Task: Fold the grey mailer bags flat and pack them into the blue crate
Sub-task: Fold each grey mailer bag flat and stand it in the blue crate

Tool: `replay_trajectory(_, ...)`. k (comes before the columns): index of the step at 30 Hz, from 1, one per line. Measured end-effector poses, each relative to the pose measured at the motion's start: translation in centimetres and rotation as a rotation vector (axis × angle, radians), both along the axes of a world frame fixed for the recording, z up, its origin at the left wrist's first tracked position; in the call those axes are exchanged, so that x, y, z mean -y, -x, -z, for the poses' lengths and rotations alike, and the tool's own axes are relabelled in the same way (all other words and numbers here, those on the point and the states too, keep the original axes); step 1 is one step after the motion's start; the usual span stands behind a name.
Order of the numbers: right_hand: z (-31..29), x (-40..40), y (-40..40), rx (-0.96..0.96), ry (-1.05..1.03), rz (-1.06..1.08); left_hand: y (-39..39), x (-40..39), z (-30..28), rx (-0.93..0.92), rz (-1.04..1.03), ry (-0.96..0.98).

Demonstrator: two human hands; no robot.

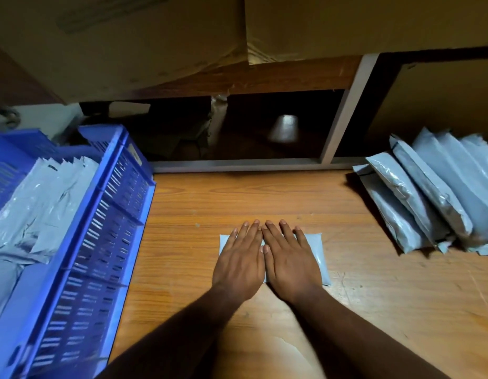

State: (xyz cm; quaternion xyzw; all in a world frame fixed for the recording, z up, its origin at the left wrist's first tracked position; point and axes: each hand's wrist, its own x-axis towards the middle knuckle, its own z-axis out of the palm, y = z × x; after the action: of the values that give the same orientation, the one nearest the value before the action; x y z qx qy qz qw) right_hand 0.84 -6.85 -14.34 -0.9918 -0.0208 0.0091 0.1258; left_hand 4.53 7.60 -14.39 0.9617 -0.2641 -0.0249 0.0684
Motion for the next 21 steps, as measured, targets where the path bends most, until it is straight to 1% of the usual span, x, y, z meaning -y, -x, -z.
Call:
replay_trajectory(2, 0.0, 0.3, 0.2, -0.005, -0.011, -0.023, 0.2, 0.0, -0.6, -0.025, -0.012, 0.026)
replay_trajectory(4, 0.1, 1.6, 0.6, -0.02, -0.019, -0.061, 0.1, -0.5, -1.1, -0.084, -0.028, 0.111)
replay_trajectory(6, 0.1, 3.3, 1.3, -0.016, 0.007, -0.043, 0.1, -1.6, -1.2, -0.15, -0.069, 0.16)
replay_trajectory(10, 0.3, 4.5, 2.2, -0.008, 0.01, 0.018, 0.3, -2.5, -1.0, -0.136, -0.102, 0.057)
replay_trajectory(16, 0.1, 4.4, 1.7, -0.026, 0.003, 0.013, 0.3, -2.0, -1.3, -0.16, -0.121, 0.053)
replay_trajectory(19, 0.0, 5.3, 2.2, -0.039, -0.067, -0.014, 0.2, -2.4, -1.2, -0.164, -0.129, 0.089)
replay_trajectory(21, -0.2, 5.8, 2.3, -0.051, -0.123, 0.029, 0.1, -2.7, -0.8, -0.155, -0.135, 0.106)
